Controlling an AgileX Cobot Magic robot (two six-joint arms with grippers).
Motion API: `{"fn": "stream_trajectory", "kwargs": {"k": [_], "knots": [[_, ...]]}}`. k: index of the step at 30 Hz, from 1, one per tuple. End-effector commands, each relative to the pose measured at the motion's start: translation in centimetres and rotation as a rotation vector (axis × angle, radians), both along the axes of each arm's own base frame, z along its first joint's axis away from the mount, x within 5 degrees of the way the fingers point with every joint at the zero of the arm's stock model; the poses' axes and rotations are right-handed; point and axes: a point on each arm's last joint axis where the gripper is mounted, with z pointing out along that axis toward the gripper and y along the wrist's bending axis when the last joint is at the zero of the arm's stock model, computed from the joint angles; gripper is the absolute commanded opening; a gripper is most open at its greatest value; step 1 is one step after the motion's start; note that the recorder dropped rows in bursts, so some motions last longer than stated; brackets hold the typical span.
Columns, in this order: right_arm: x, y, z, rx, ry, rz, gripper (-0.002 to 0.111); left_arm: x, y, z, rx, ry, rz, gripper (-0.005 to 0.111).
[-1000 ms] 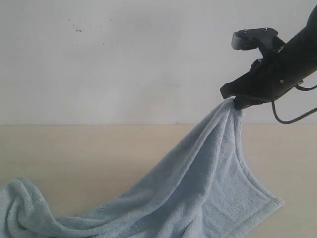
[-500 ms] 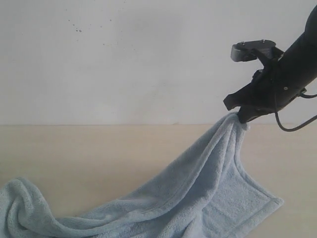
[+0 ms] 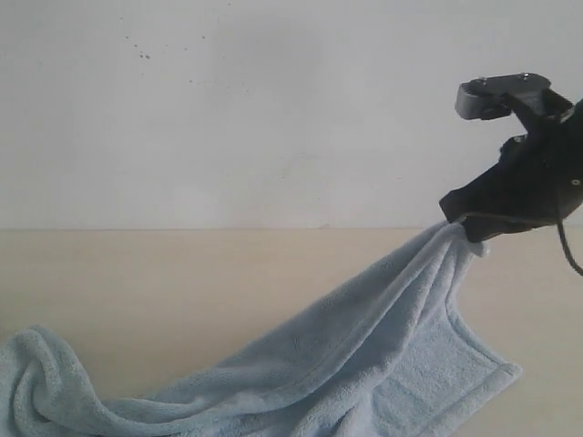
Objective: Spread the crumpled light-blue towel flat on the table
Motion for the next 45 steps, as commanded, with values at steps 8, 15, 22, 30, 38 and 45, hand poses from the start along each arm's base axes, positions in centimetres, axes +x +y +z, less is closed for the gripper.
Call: {"fn": "stream_trajectory", "kwargs": {"k": [8, 15, 22, 30, 38, 45], "knots": [[-9.0, -2.0, 3.0, 0.016, -0.135, 0.010, 0.000, -0.1, -0.6, 0.1, -0.050, -0.012, -0.041, 0.059], [-10.8, -2.4, 3.7, 0.024, -0.180, 0.013, 0.000, -0.1, -0.6, 0.1, -0.053, -0.012, -0.039, 0.059], [-3.8, -0.9, -1.7, -0.010, -0.030, 0.018, 0.000, -0.1, -0.6, 0.2, -0.051, -0.013, -0.037, 0.059], [11.6, 2.9, 6.0, 0.071, -0.136, 0.043, 0.008, 0.1, -1.0, 0.5, -0.095, -0.032, -0.059, 0.059], [11.3, 3.3, 3.9, 0.062, 0.106, 0.073, 0.017, 0.2, -2.9, 0.7, -0.090, -0.036, -0.144, 0.059], [10.0, 2.8, 0.4, -0.003, 0.240, 0.090, 0.001, 0.3, -3.0, 0.8, -0.074, -0.037, -0.149, 0.059]]}}
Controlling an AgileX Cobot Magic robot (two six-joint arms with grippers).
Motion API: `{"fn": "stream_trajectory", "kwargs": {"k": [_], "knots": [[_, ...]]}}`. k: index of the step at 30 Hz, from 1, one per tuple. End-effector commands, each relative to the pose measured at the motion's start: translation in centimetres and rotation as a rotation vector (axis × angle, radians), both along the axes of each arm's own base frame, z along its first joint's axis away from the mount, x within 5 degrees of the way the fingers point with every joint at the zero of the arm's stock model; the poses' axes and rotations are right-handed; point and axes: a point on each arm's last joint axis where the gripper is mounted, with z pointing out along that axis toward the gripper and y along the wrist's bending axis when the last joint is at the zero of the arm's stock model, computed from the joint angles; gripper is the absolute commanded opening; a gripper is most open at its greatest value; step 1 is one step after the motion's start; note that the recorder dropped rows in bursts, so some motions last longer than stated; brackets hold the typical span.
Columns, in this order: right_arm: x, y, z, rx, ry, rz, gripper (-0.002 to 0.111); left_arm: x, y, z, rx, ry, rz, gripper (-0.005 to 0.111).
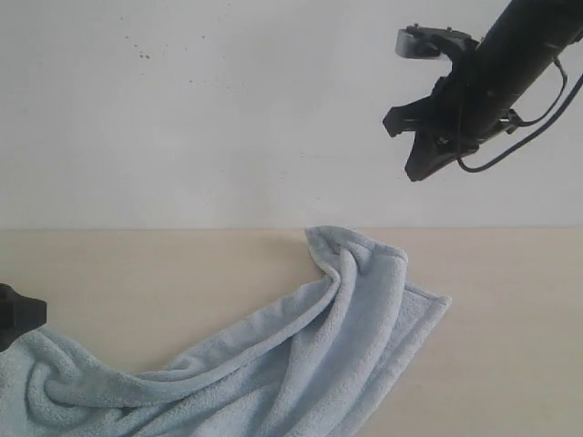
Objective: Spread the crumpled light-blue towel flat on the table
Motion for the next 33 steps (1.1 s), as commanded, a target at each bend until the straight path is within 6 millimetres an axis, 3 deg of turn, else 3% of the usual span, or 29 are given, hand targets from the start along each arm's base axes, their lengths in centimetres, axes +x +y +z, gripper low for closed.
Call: {"fn": "stream_trajectory", "kwargs": {"k": [1, 6, 20, 33], "knots": [[-0.5, -0.7, -3.1, -0.082, 0.083, 0.010, 0.001, 0.0, -0.1, 0.2, 0.006, -0.009, -0.002, 0.059], [-0.3, -1.6, -6.4, -0.184, 0.073, -0.026, 0.001, 0.0, -0.1, 0.3, 0.003, -0.009, -0.001, 0.059], [1.9, -1.3, -14.0, -0.198, 0.101, -0.050, 0.001, 0.0, -0.2, 0.3, -0.002, -0.009, 0.000, 0.059], [3.9, -0.9, -17.0, -0.140, 0.021, -0.143, 0.001, 1.5, -0.4, -0.7, -0.016, 0.035, -0.017, 0.055]]}}
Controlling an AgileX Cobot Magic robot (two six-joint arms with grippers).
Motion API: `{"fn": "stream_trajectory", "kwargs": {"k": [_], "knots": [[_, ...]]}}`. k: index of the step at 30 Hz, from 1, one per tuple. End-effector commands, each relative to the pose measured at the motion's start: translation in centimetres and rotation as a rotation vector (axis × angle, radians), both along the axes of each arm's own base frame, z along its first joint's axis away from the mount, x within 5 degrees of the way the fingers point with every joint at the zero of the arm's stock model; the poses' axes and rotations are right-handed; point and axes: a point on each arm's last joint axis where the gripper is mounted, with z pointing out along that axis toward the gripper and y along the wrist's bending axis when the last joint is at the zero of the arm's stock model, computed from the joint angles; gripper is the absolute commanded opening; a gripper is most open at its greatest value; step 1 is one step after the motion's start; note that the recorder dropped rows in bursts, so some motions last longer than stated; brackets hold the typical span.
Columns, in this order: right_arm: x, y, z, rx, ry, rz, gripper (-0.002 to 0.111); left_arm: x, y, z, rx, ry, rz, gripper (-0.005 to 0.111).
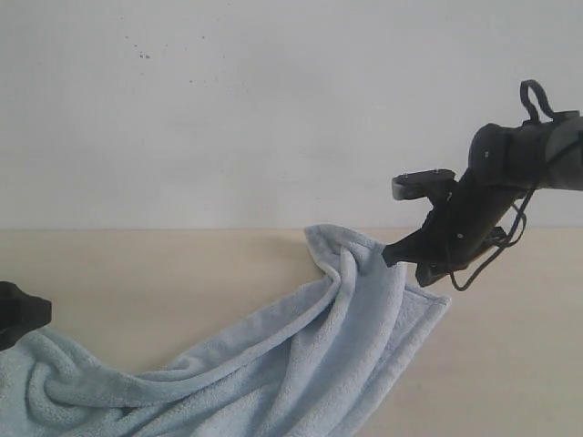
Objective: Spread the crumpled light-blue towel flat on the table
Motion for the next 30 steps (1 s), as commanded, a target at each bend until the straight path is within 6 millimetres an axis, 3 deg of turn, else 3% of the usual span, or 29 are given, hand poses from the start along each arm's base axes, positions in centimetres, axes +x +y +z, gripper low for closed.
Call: {"fn": "stream_trajectory", "kwargs": {"k": [1, 7, 15, 18, 21, 25, 30], "knots": [[0.4, 0.0, -1.3, 0.005, -0.005, -0.012, 0.001, 0.9, -0.3, -0.4, -0.019, 0.017, -0.014, 0.055], [0.5, 0.0, -3.7, -0.007, 0.050, -0.012, 0.001, 1.4, -0.3, -0.3, -0.021, 0.017, -0.016, 0.055], [0.7, 0.0, -4.0, -0.004, 0.028, -0.016, 0.001, 1.4, -0.5, -0.2, -0.035, 0.011, -0.033, 0.055], [0.5, 0.0, -5.3, -0.013, 0.079, -0.012, 0.001, 1.5, -0.5, -0.1, -0.042, 0.006, -0.032, 0.055], [-0.1, -0.1, -7.8, -0.033, 0.196, -0.002, 0.001, 1.9, -0.8, 0.6, -0.055, -0.020, -0.058, 0.055], [-0.9, -0.5, -8.3, -0.083, 0.277, -0.008, 0.001, 1.9, -0.8, 0.7, -0.061, -0.021, -0.065, 0.055], [-4.0, -3.1, -9.0, -0.250, 0.338, -0.059, 0.001, 1.9, -0.9, 0.7, -0.063, -0.022, -0.068, 0.055]]}}
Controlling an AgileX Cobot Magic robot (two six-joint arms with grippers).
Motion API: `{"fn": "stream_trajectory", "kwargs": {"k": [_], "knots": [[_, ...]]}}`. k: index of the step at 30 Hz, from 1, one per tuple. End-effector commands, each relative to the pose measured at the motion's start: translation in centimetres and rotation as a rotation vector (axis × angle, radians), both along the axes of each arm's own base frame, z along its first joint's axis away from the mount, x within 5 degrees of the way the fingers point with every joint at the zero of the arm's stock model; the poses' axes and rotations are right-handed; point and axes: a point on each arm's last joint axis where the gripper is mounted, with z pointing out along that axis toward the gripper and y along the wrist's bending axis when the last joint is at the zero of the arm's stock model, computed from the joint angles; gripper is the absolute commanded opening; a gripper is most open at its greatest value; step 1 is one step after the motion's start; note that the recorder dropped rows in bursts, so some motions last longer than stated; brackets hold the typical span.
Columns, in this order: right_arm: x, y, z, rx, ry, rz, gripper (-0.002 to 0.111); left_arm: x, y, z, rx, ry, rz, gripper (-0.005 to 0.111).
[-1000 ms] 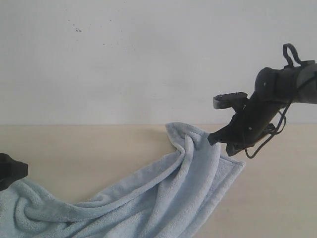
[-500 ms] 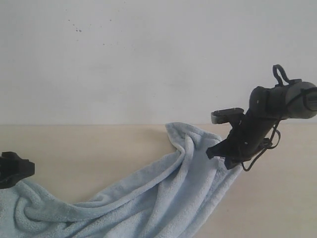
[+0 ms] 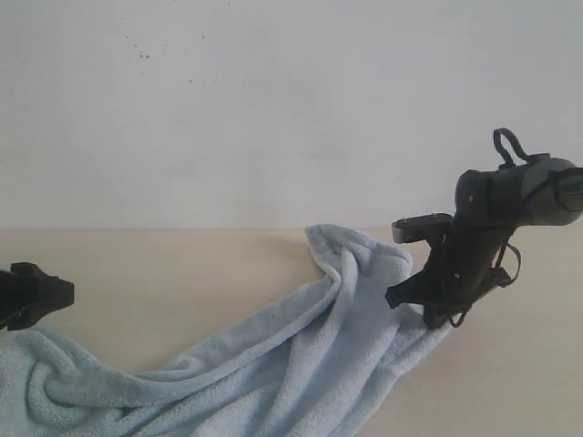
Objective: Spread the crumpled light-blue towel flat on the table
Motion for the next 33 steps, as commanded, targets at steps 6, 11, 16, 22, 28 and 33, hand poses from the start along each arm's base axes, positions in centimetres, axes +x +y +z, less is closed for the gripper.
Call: {"fn": "stream_trajectory", "kwargs": {"k": [6, 11, 16, 22, 28, 33], "knots": [[-11.2, -9.2, -4.7, -0.140, 0.251, -0.161, 0.001, 0.1, -0.2, 0.1, -0.001, -0.006, -0.020, 0.055], [-16.3, -14.4, -4.1, -0.117, 0.282, -0.337, 0.001, -0.2, -1.3, -0.1, 0.031, 0.002, -0.080, 0.055], [-17.1, -14.9, -0.5, -0.094, 0.217, -0.394, 0.001, -0.3, -1.9, -0.4, 0.086, 0.024, -0.098, 0.055], [-17.8, -9.1, 6.0, -0.013, -0.044, -0.218, 0.001, -0.7, -1.4, -1.1, 0.185, 0.052, -0.107, 0.055], [-18.2, -6.2, 7.6, 0.007, -0.124, -0.109, 0.001, -0.7, -1.0, -1.3, 0.241, 0.058, -0.090, 0.055], [-17.7, -6.1, 7.8, 0.015, -0.174, -0.111, 0.001, -0.4, -0.9, -2.0, 0.253, 0.083, -0.085, 0.055]]}}
